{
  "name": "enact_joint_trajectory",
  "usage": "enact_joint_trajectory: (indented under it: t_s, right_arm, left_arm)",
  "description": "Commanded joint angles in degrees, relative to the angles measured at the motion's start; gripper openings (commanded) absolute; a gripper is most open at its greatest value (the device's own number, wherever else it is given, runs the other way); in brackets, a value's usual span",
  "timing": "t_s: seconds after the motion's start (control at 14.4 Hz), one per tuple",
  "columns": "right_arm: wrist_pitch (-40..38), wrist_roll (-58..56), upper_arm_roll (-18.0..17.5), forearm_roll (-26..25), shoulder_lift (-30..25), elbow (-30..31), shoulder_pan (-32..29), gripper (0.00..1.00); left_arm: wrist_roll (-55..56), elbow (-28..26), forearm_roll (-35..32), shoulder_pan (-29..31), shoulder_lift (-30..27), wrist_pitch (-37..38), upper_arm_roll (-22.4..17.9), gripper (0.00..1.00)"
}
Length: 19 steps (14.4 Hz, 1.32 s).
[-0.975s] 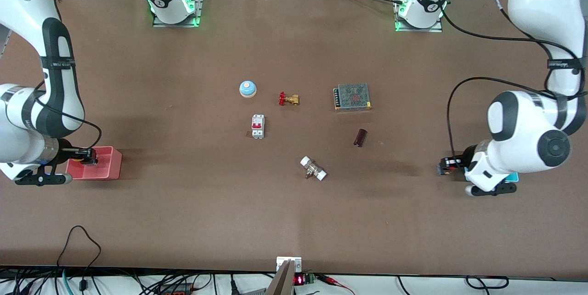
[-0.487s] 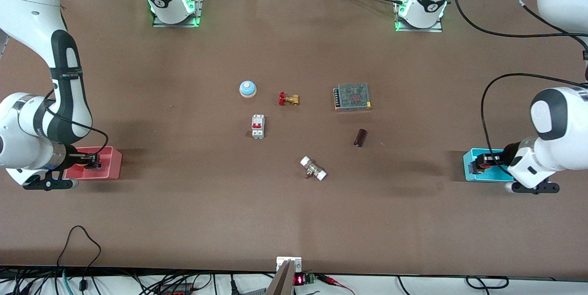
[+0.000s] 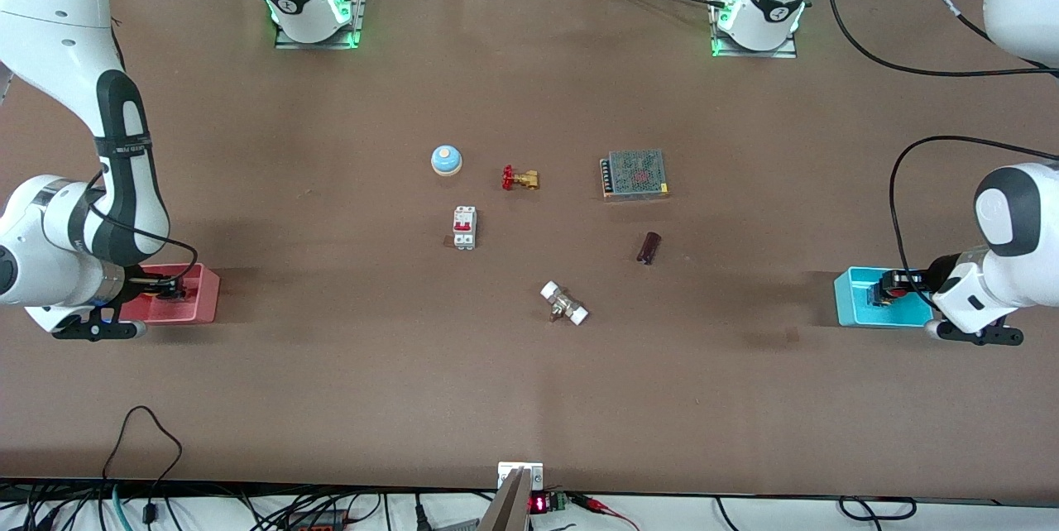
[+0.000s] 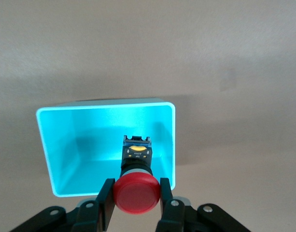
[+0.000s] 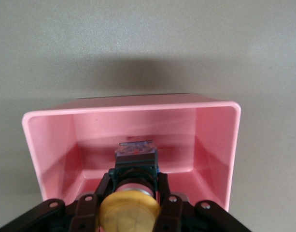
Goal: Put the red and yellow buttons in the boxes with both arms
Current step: 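Lower the buttons into the boxes and open both grippers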
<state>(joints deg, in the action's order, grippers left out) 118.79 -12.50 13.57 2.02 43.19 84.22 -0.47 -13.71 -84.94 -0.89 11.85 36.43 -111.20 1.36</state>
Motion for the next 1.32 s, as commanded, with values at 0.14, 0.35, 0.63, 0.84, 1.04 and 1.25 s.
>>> enact_joint_trajectory:
  t_s: [0.14,0.35,0.63,0.84,1.04,1.25]
  right_arm:
    - [2.9,-0.7,-0.7,-0.5,1.6,-1.4,-1.4,0.28]
    - [3.3,-0.7,-0.8,-0.1,2.5,-1.4,-1.5,0.31]
    - [2.7,-0.2,-0.8,1.7,1.5,-1.6,-1.4,1.00]
    - [1.1,-0.2,-1.0,2.1,-1.3,-1.6,-1.0,1.00]
    - [-2.9,-0.2,-1.1,2.0,-5.5,-1.7,-0.8,1.00]
    - [-9.3,-0.2,-1.9,2.0,-11.1,-1.6,-0.7,1.00]
  left_arm:
    - [-0.3,0.8,-1.3,-0.1,3.1,0.5,0.3,0.25]
    - [-0.3,0.8,-1.5,0.0,3.7,0.2,0.3,0.27]
    - [-0.2,0.8,-2.1,-0.5,3.9,0.0,0.3,0.46]
    - [-0.2,0.9,-2.1,-0.5,3.8,0.0,0.3,0.56]
    - [-0.2,2.2,-2.2,-0.5,3.7,0.1,0.3,0.58]
    - [0.8,4.5,-2.2,-0.7,3.4,0.1,0.4,0.73]
